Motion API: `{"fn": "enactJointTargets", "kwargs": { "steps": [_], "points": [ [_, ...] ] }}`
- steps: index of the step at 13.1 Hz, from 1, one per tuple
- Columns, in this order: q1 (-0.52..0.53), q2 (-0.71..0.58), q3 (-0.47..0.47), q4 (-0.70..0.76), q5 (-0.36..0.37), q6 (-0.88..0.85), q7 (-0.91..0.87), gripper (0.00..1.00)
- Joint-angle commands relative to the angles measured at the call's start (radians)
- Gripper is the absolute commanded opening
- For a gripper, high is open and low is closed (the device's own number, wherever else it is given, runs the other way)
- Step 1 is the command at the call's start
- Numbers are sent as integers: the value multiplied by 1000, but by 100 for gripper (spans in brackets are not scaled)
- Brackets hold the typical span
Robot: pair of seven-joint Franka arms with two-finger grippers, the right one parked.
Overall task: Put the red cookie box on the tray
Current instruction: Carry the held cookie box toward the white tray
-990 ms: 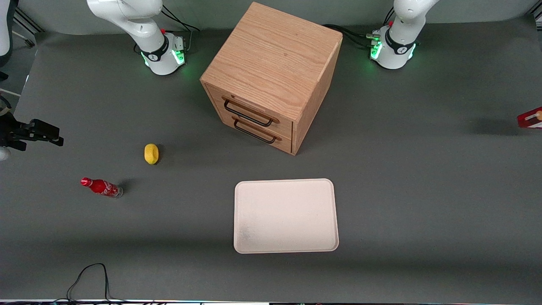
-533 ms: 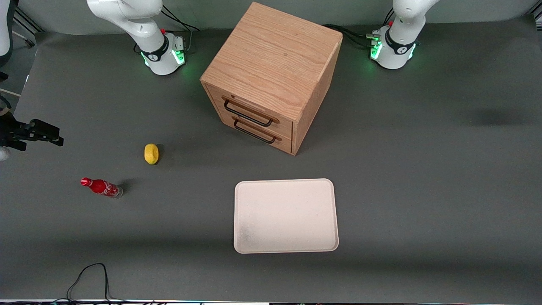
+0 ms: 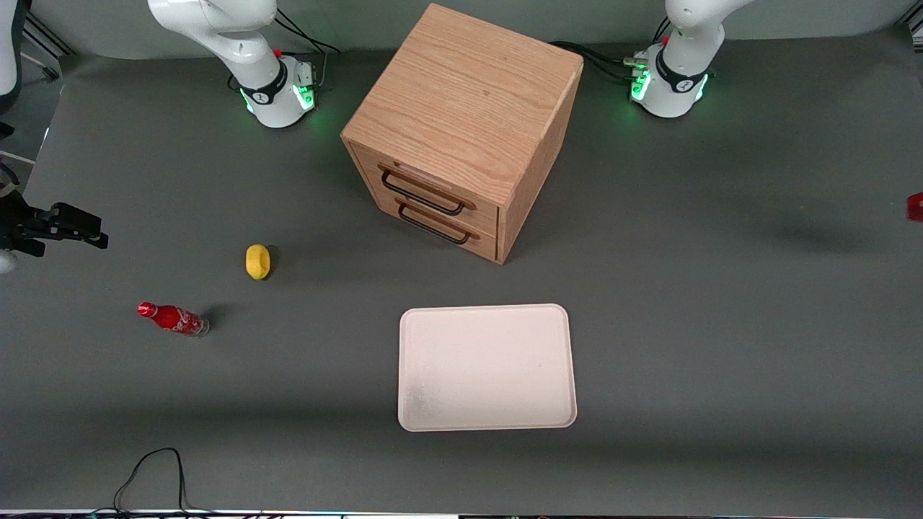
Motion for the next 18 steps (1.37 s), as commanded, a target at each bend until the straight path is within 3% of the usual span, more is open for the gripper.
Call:
{"fn": "enactJointTargets", "kwargs": {
  "steps": [1,6,13,18],
  "points": [
    [-148,14,11,42,19,-35,15,0],
    [-373,126,-14,175,8,-83,25,0],
    [-405,276,-323,330,-33,-69,36,0],
    [-564,355,-348,450,-18,-26,47,0]
  ]
}}
